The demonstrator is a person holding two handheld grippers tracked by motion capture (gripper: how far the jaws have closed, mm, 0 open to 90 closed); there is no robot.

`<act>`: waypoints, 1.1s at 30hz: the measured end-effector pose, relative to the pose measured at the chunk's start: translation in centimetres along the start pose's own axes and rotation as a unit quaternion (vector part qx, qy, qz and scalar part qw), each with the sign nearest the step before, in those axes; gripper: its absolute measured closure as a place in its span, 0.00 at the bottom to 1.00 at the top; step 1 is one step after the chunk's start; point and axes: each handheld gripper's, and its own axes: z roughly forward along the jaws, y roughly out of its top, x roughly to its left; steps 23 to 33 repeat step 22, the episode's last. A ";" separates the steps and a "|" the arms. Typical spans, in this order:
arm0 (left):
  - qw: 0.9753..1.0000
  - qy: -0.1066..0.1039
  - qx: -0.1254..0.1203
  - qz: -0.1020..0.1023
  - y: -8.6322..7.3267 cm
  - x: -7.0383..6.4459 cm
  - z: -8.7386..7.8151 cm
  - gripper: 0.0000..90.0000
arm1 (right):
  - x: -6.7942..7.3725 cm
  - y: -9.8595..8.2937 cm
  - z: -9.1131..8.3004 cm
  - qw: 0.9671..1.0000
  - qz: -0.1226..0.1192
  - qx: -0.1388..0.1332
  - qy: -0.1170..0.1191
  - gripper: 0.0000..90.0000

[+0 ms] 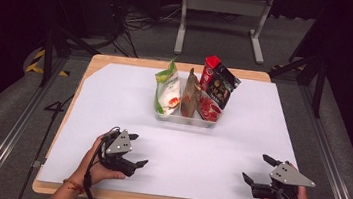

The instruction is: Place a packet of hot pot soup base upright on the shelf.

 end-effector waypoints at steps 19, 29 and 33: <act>1.000 0.006 0.002 -0.009 -0.4 0.0 -0.2 0.15 | -0.1 0.2 0.6 1.000 -0.001 0.001 0.001 0.11; 1.000 0.005 0.002 -0.012 -0.5 0.0 -0.3 0.15 | -0.1 0.3 0.7 1.000 -0.001 0.001 0.003 0.11; 1.000 0.005 0.002 -0.012 -0.5 0.0 -0.3 0.15 | -0.1 0.3 0.7 1.000 -0.001 0.001 0.003 0.11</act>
